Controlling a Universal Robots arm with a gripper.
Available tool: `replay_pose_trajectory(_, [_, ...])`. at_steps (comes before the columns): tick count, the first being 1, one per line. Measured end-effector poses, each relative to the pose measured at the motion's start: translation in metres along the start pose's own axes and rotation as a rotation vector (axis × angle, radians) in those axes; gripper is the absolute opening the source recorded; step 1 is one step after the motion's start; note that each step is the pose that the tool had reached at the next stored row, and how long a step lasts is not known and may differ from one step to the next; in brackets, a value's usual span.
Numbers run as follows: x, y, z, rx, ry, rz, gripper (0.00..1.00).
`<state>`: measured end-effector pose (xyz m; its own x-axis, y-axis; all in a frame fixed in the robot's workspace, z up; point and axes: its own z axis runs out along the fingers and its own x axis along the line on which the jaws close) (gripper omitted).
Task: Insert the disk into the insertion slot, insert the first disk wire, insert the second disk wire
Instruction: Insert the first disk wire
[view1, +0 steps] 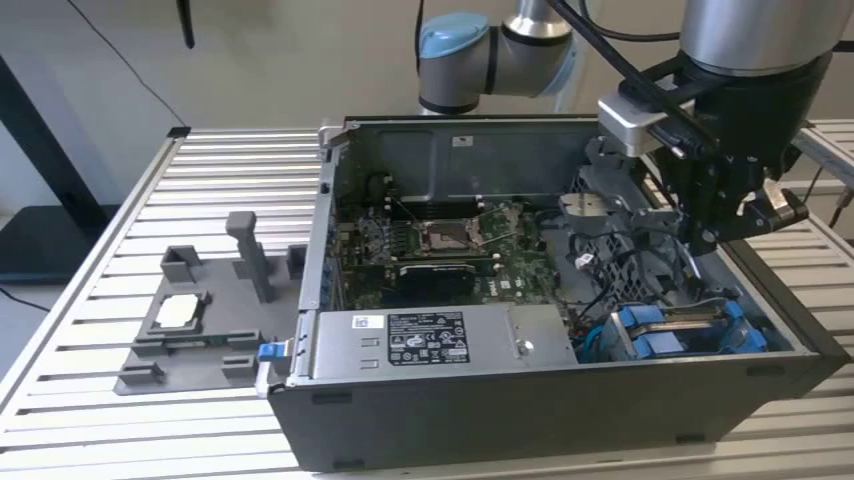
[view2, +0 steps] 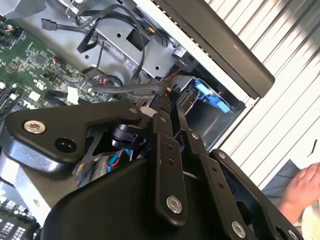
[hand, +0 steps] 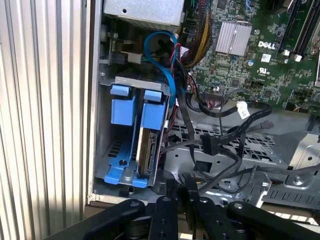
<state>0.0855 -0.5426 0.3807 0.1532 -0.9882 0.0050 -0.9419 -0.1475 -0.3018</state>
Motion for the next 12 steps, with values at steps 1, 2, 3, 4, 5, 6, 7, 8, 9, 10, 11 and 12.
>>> replay_pose_trajectory(1, [0.0001, -0.0003, 0.0003, -0.0087, -0.0003, 0.001, 0.19])
replay_pose_trajectory(2, [0.0002, -0.0011, 0.0008, -0.0171, -0.0008, 0.002, 0.19])
replay_pose_trajectory(3, [0.0004, -0.0021, 0.0015, -0.0257, -0.0017, 0.002, 0.19])
replay_pose_trajectory(4, [0.0007, -0.0031, 0.0024, -0.0320, -0.0028, 0.002, 0.19])
replay_pose_trajectory(5, [0.0014, -0.0045, 0.0035, -0.0369, -0.0035, 0.002, 0.19])
replay_pose_trajectory(6, [0.0022, -0.0057, 0.0046, -0.0408, -0.0043, 0.003, 0.19])
replay_pose_trajectory(7, [0.0029, -0.0067, 0.0057, -0.0449, -0.0053, 0.003, 0.19])
replay_pose_trajectory(8, [0.0036, -0.0075, 0.0065, -0.0503, -0.0064, 0.003, 0.19])
replay_pose_trajectory(9, [0.0043, -0.0081, 0.0073, -0.0566, -0.0074, 0.003, 0.19])
replay_pose_trajectory(10, [0.0050, -0.0086, 0.0080, -0.0627, -0.0082, 0.004, 0.19])
replay_pose_trajectory(11, [0.0056, -0.0092, 0.0087, -0.0686, -0.0091, 0.004, 0.19])
replay_pose_trajectory(12, [0.0062, -0.0097, 0.0096, -0.0741, -0.0100, 0.004, 0.19])
